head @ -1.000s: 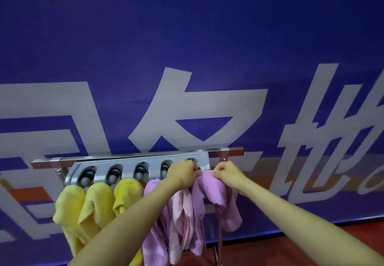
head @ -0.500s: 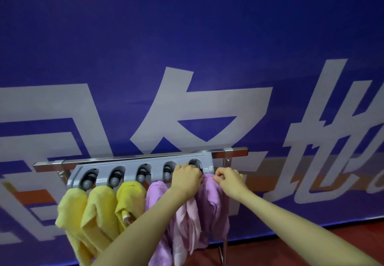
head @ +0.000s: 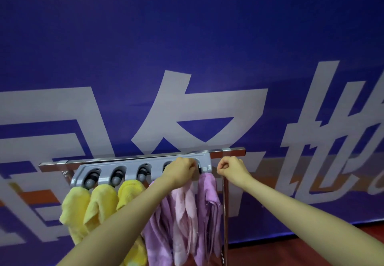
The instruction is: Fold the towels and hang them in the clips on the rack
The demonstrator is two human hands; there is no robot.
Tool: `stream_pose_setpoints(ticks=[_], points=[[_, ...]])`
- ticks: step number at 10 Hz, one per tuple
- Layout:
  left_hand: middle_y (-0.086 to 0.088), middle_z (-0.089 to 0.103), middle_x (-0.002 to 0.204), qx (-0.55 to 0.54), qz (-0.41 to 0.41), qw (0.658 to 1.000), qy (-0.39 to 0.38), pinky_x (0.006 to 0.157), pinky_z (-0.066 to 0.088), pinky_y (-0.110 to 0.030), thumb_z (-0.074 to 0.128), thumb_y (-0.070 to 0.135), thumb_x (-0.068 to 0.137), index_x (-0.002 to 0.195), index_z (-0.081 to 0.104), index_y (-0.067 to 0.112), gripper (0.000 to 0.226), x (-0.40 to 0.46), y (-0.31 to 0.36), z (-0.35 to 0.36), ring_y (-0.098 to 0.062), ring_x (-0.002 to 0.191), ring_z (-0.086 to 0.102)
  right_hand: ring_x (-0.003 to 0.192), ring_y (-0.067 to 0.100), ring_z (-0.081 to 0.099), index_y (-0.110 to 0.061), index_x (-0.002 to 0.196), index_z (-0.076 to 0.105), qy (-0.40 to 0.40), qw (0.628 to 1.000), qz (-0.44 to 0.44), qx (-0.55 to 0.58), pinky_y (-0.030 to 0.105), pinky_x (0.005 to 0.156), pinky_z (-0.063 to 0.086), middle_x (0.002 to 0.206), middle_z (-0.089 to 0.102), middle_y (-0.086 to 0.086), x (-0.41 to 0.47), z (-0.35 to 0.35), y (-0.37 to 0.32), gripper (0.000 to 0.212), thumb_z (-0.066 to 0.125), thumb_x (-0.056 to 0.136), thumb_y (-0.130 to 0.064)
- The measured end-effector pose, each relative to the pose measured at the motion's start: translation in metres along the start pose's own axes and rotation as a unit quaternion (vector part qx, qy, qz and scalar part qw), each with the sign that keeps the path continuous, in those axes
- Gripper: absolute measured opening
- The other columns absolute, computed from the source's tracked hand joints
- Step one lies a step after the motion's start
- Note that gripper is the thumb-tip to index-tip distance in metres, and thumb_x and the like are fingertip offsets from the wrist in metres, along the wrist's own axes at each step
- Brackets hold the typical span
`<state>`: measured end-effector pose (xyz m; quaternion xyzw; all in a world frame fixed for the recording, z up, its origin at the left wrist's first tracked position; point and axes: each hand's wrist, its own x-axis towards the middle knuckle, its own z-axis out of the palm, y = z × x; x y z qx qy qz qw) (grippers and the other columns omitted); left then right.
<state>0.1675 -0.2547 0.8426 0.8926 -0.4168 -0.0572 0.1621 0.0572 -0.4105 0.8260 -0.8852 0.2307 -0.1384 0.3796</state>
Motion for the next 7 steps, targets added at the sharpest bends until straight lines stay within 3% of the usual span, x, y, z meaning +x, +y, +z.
stream_pose_setpoints(ticks=[1, 3, 4, 6, 7], points=[[0.002, 0.070, 0.087, -0.059, 0.022, 0.998, -0.005, 0.072, 0.045, -0.028, 0.046, 0.008, 0.086, 0.088, 0.067, 0.018, 0.023, -0.010, 0.000, -0.013, -0.016, 0.081, 0.058, 0.062, 0.010, 0.059, -0.013, 0.074, 0.063, 0.012, 0.998, 0.011, 0.053, 0.016, 0.058, 0.047, 0.068, 0.062, 0.001, -0.008, -0.007, -0.004, 0.019, 0.058, 0.085, 0.002], [-0.002, 0.067, 0.083, -0.126, 0.037, 0.990, 0.050, 0.058, 0.037, -0.008, 0.048, 0.006, 0.091, 0.093, 0.068, 0.006, 0.020, -0.048, 0.011, -0.030, -0.013, 0.071, 0.054, 0.063, 0.014, 0.063, -0.013, 0.074, 0.063, 0.031, 0.991, 0.030, 0.124, 0.021, 0.060, 0.050, 0.073, 0.067, 0.009, -0.040, -0.025, -0.018, 0.018, 0.059, 0.087, 0.000], [-0.005, 0.070, 0.084, -0.155, 0.036, 0.983, 0.088, 0.069, 0.046, -0.026, 0.048, 0.005, 0.091, 0.093, 0.069, 0.005, 0.021, -0.072, 0.018, -0.039, -0.018, 0.075, 0.060, 0.061, 0.015, 0.061, -0.011, 0.073, 0.063, 0.038, 0.987, 0.011, 0.157, 0.015, 0.053, 0.048, 0.071, 0.065, 0.009, -0.061, -0.040, -0.034, 0.021, 0.057, 0.086, 0.004], [-0.001, 0.068, 0.072, -0.241, 0.009, 0.964, 0.113, 0.061, 0.045, -0.017, 0.045, 0.001, 0.091, 0.083, 0.065, 0.013, 0.024, -0.134, 0.035, -0.055, -0.013, 0.066, 0.061, 0.062, 0.015, 0.063, -0.010, 0.080, 0.066, 0.053, 0.980, -0.038, 0.190, 0.013, 0.051, 0.044, 0.073, 0.068, 0.007, -0.114, -0.072, -0.071, 0.015, 0.057, 0.086, 0.001], [-0.003, 0.067, 0.071, -0.269, 0.000, 0.954, 0.129, 0.057, 0.043, -0.009, 0.046, 0.000, 0.091, 0.085, 0.066, 0.010, 0.023, -0.173, 0.049, -0.058, 0.001, 0.055, 0.059, 0.060, 0.016, 0.062, -0.011, 0.077, 0.065, 0.050, 0.975, -0.059, 0.210, 0.013, 0.051, 0.043, 0.072, 0.067, 0.008, -0.144, -0.077, -0.087, 0.018, 0.057, 0.085, 0.002]])
